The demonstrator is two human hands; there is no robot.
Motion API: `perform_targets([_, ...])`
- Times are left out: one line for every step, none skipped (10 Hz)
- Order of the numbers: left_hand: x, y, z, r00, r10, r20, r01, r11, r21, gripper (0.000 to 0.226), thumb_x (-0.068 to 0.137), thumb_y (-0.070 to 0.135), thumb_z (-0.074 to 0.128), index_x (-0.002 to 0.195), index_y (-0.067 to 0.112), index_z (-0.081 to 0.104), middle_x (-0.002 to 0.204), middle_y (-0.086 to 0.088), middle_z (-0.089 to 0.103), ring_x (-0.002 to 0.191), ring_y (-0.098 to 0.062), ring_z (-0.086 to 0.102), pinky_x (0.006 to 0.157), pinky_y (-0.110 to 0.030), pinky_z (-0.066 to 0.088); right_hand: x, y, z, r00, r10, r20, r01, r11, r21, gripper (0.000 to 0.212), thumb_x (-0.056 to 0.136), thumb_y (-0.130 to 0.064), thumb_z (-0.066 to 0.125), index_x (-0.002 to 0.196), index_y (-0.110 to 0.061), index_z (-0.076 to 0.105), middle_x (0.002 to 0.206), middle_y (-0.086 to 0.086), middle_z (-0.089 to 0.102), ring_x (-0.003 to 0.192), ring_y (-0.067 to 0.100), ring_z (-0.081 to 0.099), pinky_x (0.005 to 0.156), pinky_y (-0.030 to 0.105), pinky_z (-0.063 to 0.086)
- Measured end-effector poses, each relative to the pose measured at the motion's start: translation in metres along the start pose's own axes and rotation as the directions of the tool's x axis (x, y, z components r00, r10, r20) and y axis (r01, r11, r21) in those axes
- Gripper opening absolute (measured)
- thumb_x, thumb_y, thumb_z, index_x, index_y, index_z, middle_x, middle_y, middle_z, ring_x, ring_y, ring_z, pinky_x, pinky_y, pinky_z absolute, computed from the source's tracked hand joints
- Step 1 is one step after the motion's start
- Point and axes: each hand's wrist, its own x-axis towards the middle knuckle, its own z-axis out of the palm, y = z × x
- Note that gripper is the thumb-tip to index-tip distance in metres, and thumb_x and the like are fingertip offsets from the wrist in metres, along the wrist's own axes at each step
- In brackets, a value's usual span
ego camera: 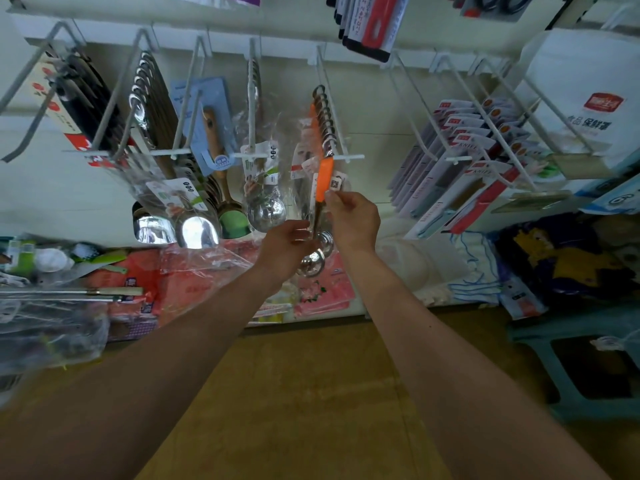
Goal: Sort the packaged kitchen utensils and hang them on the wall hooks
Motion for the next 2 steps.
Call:
perform_targets([-0.002, 0.001, -0.012, 0.999, 0.029, -0.030, -0.027, 0.998, 0.061, 0.049, 0.087, 0.022, 0.072, 0.133, 0.014, 0.056, 0.122, -0.003, 0.063, 0.095, -0.007, 0.062, 0.077, -0.017, 0.048, -0.012, 0.001, -0.003, 0.999, -0.032, 0.031, 0.032, 0.999, 0.002, 0.020, 0.094, -0.030, 0.064, 0.100, -0.012, 0.071, 0.090, -0.005, 0.068, 0.086, 0.011, 0.064, 0.075, 0.019, 0.048])
perform_targets([-0.016, 0.011, -0.026, 0.995, 0.050, -0.086, -0.036, 0.987, 0.155, 0.050, 0.091, 0.035, 0.065, 0.138, 0.019, 0.053, 0.131, -0.001, 0.060, 0.104, -0.010, 0.059, 0.087, -0.024, 0.044, -0.030, -0.004, -0.003, 0.997, -0.039, 0.071, 0.042, 0.998, -0.035, 0.022, 0.097, -0.030, 0.060, 0.100, -0.012, 0.071, 0.086, -0.003, 0.069, 0.081, 0.011, 0.064, 0.064, 0.011, 0.042])
